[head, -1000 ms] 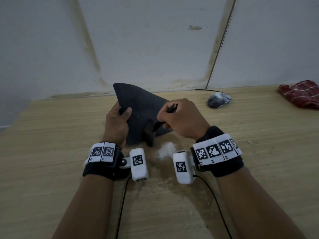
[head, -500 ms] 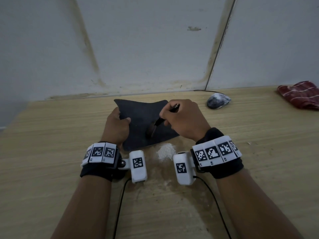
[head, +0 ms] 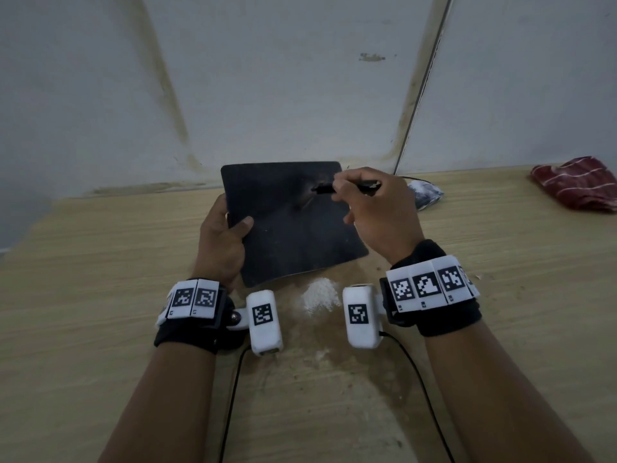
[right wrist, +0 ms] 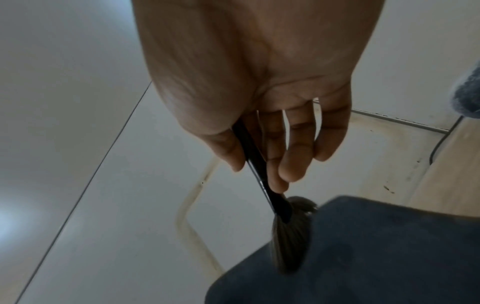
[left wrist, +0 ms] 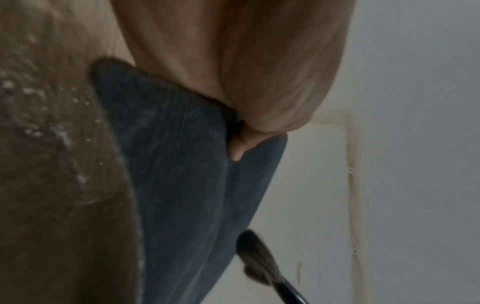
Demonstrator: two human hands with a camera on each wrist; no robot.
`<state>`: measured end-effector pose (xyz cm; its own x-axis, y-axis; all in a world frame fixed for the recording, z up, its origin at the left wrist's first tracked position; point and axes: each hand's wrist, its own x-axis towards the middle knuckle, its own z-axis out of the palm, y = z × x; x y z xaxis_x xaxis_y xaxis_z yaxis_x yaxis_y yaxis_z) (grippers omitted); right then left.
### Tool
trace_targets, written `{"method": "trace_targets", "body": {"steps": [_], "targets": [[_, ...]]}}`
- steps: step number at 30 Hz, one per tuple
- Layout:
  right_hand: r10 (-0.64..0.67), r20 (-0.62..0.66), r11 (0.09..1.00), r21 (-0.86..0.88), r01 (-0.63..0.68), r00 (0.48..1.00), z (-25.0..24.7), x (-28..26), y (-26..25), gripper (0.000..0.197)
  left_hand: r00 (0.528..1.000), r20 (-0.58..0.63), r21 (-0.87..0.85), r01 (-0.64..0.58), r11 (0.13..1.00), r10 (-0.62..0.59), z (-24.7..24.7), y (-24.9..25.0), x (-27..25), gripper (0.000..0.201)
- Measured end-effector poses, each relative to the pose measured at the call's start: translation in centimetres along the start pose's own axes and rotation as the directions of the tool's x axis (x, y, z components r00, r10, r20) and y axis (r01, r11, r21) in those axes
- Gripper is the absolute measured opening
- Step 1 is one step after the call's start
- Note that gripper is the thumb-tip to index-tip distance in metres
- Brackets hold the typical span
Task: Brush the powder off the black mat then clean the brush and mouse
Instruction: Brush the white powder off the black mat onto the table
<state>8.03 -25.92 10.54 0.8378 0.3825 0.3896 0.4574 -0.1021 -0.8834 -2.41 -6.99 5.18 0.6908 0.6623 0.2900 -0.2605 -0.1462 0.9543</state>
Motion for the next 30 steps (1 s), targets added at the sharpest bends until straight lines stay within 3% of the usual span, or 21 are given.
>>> {"method": "trace_targets", "body": {"steps": [5, 10, 12, 17, 22, 27, 30], "targets": [[0.163, 0.010, 0.978, -0.132, -0.161, 0.986, -3.9, 0.5, 1.6, 0.021, 0.997, 0.033, -0.018, -0.064, 0.998, 0.065, 4.0, -0.5, 0.0, 0.047], [0.102, -0.164, 0.994, -0.009, -0.105, 0.981, -7.4, 1.3, 2.2, 0.018, 0.996, 0.051, -0.080, -0.068, 0.994, 0.073, 7.2, -0.9, 0.2, 0.043], [0.077, -0.138, 0.995, -0.059, -0.086, 0.987, -7.9, 1.2, 2.6, 0.016, 0.994, 0.067, -0.100, -0.074, 0.992, 0.080, 8.1, -1.1, 0.4, 0.043], [0.199, 0.017, 0.968, -0.157, -0.194, 0.980, -9.8, 1.9, 3.4, 0.026, 0.996, 0.072, -0.146, -0.049, 0.988, 0.060, 10.5, -1.8, 1.2, 0.045], [0.140, -0.091, 0.987, -0.069, -0.147, 0.986, -11.5, 1.9, 3.9, 0.020, 0.997, 0.075, -0.184, -0.011, 0.983, 0.026, 12.5, -2.4, 1.4, 0.045], [0.175, 0.005, 0.976, -0.131, -0.172, 0.985, -12.0, 2.2, 4.0, 0.026, 0.997, 0.071, -0.261, 0.041, 0.965, -0.023, 14.1, -2.4, 1.3, 0.043], [0.181, -0.061, 0.983, -0.023, -0.182, 0.982, -11.8, 2.5, 4.4, 0.028, 0.998, 0.055, -0.278, 0.048, 0.959, -0.034, 14.1, -2.3, 1.3, 0.043]]}}
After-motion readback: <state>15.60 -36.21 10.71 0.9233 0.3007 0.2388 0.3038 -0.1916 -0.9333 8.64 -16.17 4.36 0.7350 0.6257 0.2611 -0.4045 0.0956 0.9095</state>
